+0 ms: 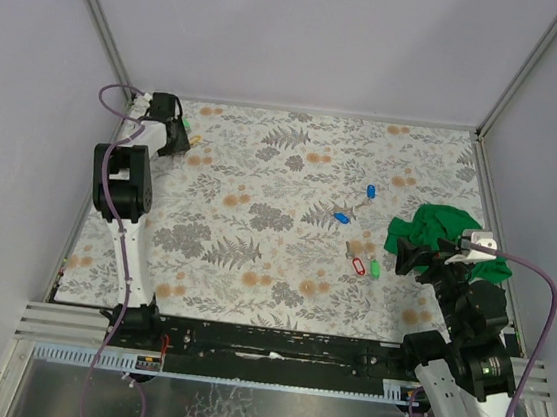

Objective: Put the keys on the keyring

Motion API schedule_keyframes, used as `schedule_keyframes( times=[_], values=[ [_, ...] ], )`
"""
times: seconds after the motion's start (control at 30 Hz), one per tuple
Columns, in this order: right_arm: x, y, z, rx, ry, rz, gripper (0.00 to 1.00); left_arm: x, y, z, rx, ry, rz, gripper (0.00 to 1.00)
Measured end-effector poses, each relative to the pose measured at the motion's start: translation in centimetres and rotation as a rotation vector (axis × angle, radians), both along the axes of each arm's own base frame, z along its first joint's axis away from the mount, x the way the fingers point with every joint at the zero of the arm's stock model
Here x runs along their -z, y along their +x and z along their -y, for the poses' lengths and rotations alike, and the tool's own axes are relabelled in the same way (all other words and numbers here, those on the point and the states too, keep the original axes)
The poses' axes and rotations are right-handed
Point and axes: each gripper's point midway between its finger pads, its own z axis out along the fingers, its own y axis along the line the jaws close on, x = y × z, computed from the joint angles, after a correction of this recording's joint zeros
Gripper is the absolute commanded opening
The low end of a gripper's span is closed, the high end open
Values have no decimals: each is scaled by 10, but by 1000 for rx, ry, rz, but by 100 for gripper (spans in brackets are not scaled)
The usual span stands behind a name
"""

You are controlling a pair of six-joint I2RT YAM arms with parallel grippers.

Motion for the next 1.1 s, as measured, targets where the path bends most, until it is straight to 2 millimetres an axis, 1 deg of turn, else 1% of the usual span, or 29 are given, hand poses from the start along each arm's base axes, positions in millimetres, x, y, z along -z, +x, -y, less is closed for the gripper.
schedule_keyframes(
  times=[0.17, 0.33, 0.47, 0.57, 0.73, 0.8, 0.87, 0.97, 1.0, 1.07, 1.1],
  values=[
    [-1, -1, 0, 0, 1, 8, 99, 1, -2, 3, 14, -12, -1, 29],
    [-6, -5, 1, 0, 9, 36, 99, 1, -12, 12, 33, -29, -15, 20],
    [-10, -8, 2, 0, 14, 58, 99, 0, -25, 28, 64, -40, -36, 13],
    [-14, -11, 3, 0, 21, 81, 99, -1, -38, 46, 103, -45, -53, 10],
    [-21, -17, 4, -1, 34, 124, 99, 0, -75, 93, 194, -60, -103, 10],
    [-24, -20, 5, -2, 41, 142, 99, 0, -96, 117, 241, -66, -124, 11],
    [-27, -22, 5, -5, 45, 156, 99, 0, -118, 141, 285, -76, -144, 11],
    [-29, -24, 3, -20, 50, 168, 99, 1, -159, 181, 369, -86, -179, 12],
    [-29, -24, 1, -28, 52, 168, 99, 1, -170, 190, 390, -90, -187, 12],
    [-29, -25, -2, -44, 55, 168, 99, 0, -199, 214, 445, -100, -204, 13],
    [-29, -25, -3, -50, 58, 167, 99, -1, -209, 222, 464, -103, -210, 13]
  ],
)
